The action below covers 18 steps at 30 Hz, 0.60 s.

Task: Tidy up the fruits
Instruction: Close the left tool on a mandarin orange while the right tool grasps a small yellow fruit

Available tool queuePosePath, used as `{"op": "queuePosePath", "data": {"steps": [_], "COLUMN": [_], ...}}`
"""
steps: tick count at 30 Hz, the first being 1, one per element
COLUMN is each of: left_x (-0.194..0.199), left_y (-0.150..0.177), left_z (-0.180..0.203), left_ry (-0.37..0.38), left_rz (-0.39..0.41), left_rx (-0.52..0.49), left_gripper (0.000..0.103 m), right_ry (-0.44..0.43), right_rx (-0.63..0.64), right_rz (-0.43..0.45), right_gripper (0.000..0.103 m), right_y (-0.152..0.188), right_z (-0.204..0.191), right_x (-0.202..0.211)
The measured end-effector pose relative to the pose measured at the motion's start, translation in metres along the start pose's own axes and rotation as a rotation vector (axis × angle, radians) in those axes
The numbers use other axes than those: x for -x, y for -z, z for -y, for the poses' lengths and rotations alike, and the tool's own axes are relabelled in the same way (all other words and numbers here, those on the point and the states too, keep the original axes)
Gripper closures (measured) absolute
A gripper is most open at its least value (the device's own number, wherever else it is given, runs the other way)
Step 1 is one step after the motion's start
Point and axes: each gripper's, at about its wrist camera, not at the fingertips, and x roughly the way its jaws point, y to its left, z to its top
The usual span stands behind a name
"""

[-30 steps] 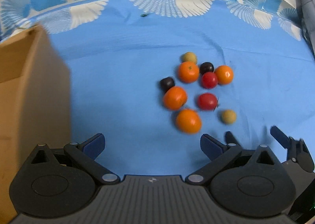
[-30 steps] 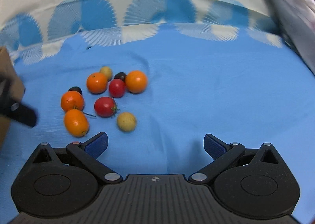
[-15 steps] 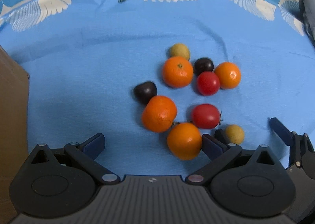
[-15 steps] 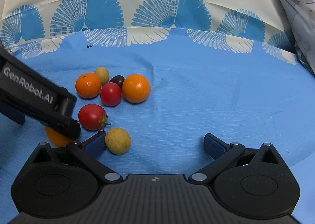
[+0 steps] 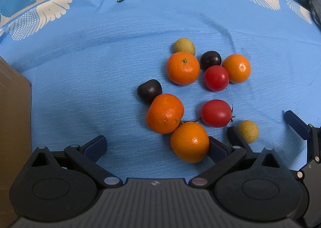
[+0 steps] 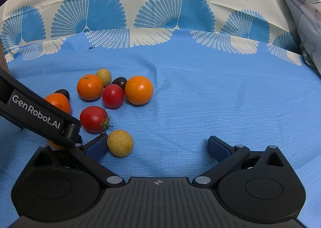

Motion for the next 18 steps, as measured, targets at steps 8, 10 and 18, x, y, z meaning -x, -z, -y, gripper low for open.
{"op": "queuePosePath", "data": {"steps": [8,10,18], "left_x": [-0.001,-0.001,0.002], "left_y": [0.001,0.001,-0.002], "left_z": [0.002,0.002,-0.027], "left_ry": [-0.003,-0.003,0.058], "left_rz": [0.003,0.003,-0.05], "left_rx": [0.001,0.0,0.079], "left_gripper": [0.0,0.0,0.0], "right_ry": [0.0,0.0,0.028], "right_rx": [0.001,0.001,0.094], "right_rz": [0.001,0.0,0.024], "right_gripper": [0.001,0.001,0.001], "right_y": [0.0,0.0,-0.002], "right_z": [0.0,0.0,-0.012], "right_x": [0.0,0.0,0.007]}}
